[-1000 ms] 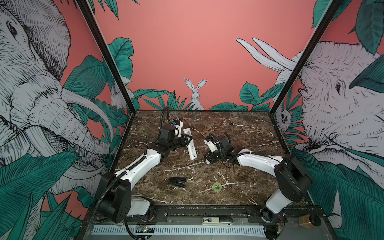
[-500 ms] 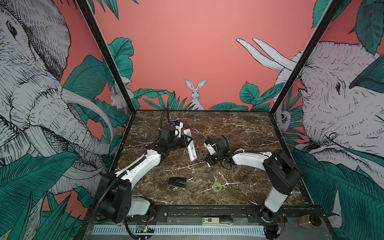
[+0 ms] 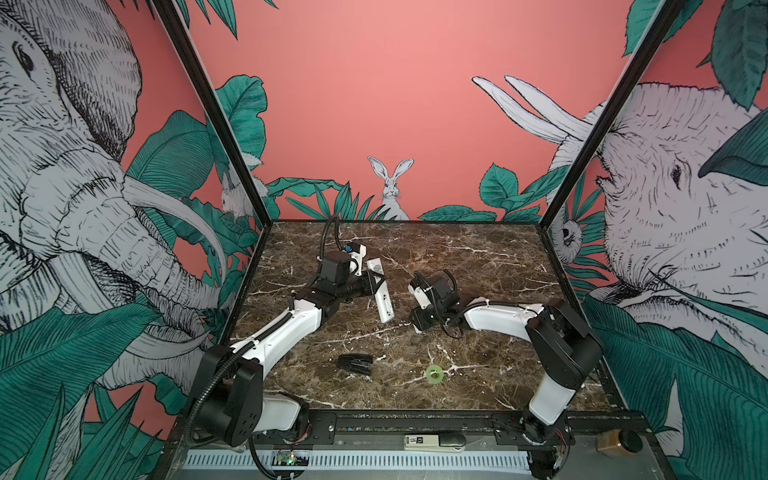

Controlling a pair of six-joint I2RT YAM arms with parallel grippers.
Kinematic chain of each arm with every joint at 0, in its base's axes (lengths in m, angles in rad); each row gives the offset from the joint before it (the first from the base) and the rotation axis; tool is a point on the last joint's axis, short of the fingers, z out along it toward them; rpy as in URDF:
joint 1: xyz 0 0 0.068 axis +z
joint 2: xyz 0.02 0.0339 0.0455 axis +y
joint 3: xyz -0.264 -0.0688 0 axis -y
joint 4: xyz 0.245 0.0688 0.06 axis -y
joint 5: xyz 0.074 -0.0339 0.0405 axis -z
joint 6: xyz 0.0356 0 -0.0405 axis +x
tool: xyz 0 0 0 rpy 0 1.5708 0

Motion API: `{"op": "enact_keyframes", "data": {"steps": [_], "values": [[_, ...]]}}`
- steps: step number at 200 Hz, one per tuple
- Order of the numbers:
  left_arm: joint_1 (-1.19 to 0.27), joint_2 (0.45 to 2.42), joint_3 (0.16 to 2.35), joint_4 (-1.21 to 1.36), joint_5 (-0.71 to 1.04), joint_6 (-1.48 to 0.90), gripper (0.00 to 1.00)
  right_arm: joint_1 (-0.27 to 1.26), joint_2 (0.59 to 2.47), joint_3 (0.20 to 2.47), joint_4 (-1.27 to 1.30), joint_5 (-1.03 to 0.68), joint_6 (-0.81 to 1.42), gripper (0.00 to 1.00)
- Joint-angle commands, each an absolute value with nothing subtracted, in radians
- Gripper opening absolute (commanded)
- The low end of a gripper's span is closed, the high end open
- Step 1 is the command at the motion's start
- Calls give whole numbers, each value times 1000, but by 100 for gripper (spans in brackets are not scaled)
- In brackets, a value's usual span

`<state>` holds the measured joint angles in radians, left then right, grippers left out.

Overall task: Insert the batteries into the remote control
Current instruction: 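Lower the battery cover onto the table and open the right gripper, then move the right gripper over the upright orange battery and lower it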

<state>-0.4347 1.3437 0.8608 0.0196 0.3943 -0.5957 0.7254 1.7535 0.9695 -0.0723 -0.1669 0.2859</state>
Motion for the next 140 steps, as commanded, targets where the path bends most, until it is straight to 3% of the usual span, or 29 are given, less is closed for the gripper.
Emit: {"op": "enact_keyframes", "data": {"steps": [1,84,140], "values": [[-428,1318,846,56,416,-609,0,724,1712,973,-82,-153,288,47],[-428,1323,838,111,504,-614,0,648,1540,965,-282,-100,170,49],[-428,1341,841,144,558,-618,0,573,1591,1000,-350,-121,93,47]]}}
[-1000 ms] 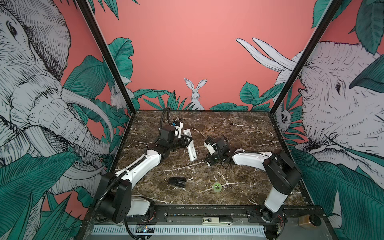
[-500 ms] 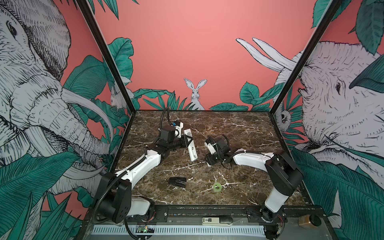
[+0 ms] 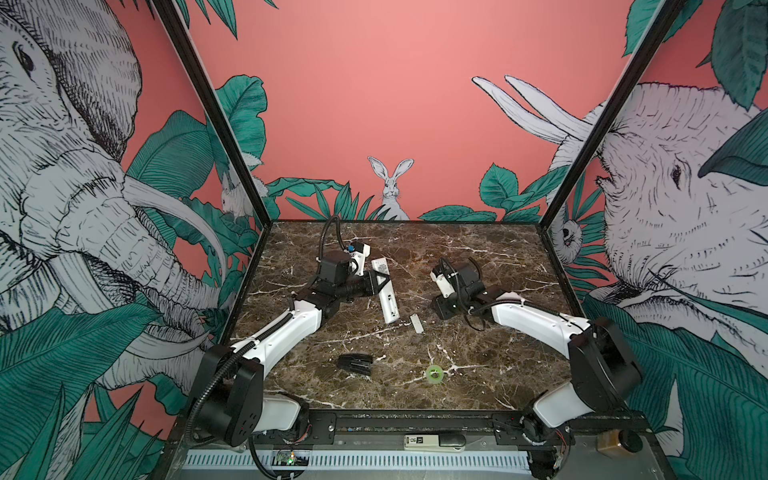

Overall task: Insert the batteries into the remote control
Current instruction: 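Move the right gripper over the upright orange battery and lower it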

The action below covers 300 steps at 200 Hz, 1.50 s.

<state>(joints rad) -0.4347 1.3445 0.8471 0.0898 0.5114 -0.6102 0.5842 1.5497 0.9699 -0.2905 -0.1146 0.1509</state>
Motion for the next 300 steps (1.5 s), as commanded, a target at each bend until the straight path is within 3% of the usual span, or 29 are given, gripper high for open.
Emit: {"op": "enact_keyframes", "data": {"steps": [1,137,300], "values": [[-428,1341,842,144,558,-618,0,573,1592,1001,-351,-121,91,47],[-427,1359,851,148,576,-610,0,563,1761,1067,-364,-119,49,39],[-428,1372,868,148,577,-612,0,564,1788,1060,-379,-106,49,35]]}}
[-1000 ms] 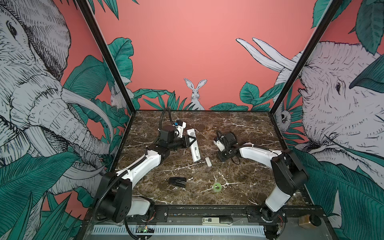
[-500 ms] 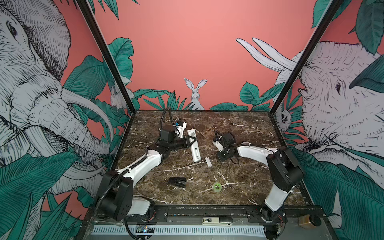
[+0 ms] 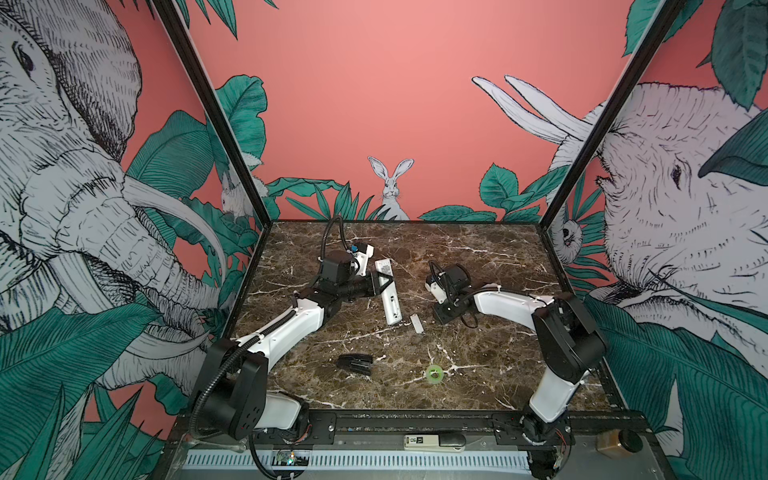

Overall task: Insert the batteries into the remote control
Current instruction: 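Move the right gripper over the upright orange battery and lower it, then grasp the orange battery with the right gripper and lift it toward the remote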

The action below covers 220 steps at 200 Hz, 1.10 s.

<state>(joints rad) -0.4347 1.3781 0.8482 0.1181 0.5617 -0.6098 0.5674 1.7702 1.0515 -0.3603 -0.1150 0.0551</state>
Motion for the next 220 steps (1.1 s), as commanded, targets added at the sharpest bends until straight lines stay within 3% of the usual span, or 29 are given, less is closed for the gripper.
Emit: {"op": "enact_keyframes", "data": {"steps": [1,141,220], "values": [[-428,1373,868,147,577,-612,0,563,1788,1060,-380,-106,49,35],[-428,1376,854,167,576,-618,0,563,1799,1040,-380,-92,55,27],[-428,1373,832,215,582,-635,0,563,1776,1031,-373,-99,51,13]]}}
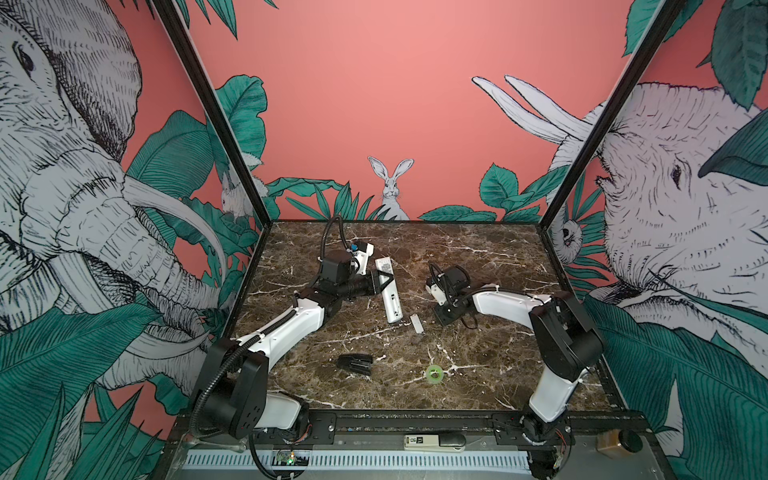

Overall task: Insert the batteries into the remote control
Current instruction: 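Grasp the orange battery with the right gripper and lift it toward the remote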

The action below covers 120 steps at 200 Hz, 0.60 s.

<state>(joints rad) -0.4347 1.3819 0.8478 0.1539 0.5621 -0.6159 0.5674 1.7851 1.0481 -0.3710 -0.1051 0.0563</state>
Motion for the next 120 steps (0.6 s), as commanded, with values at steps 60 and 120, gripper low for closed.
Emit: {"op": "enact_keyframes", "data": {"steps": [60,120], "values": [[-427,1365,800,297,594,-653,0,564,1696,993,-340,-124,56,7],[-427,1384,757,411,595,-714,0,565,1503,950,-327,-210,117,2]]}}
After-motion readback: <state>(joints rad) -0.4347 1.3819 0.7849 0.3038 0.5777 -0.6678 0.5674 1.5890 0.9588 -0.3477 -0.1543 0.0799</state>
